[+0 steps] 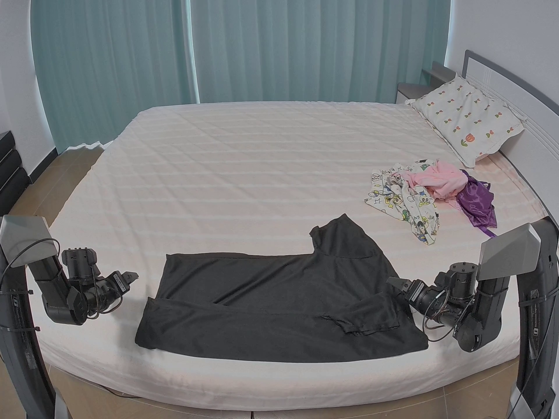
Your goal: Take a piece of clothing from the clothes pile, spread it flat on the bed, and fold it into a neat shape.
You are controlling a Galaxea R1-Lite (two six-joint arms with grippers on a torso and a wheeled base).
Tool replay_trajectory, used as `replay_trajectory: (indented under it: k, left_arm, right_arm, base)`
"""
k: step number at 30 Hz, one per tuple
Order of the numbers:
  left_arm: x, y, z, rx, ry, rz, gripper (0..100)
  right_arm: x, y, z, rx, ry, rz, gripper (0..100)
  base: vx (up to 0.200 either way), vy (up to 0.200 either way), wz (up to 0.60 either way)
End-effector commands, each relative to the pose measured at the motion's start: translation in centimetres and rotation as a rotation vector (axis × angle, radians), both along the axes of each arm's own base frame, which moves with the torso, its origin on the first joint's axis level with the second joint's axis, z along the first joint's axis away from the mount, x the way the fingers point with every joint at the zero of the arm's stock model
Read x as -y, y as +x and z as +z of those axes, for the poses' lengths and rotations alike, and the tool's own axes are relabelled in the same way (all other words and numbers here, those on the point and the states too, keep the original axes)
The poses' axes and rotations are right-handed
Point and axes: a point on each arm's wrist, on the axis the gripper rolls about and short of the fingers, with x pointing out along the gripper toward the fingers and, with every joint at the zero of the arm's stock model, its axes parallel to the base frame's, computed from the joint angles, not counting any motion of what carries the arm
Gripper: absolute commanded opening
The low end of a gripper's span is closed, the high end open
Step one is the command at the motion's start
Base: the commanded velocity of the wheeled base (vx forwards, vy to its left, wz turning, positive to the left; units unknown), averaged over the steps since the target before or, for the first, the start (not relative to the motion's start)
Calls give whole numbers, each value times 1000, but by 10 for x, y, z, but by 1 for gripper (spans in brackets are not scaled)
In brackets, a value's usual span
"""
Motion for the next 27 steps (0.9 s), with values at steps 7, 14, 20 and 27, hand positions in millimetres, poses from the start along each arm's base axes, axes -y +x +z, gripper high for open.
replay_trajectory:
  k: [7, 14, 20, 27]
  left_arm:
    - [2, -3, -1, 2, 9, 0, 100]
    - [16, -8, -1, 2, 8, -36, 100]
    - [21, -8, -2, -1, 6, -51, 100]
    - [21, -6, -2, 4, 7, -49, 100]
  right_arm:
    - [4, 5, 9, 48, -16, -39, 100]
    - [6, 6, 19, 77, -13, -45, 100]
    - [6, 6, 19, 77, -13, -45, 100]
    - [6, 6, 19, 76, -17, -45, 100]
  base:
    - [0, 0, 0]
    - [171, 0, 0]
    - [200, 0, 0]
    - [0, 0, 0]
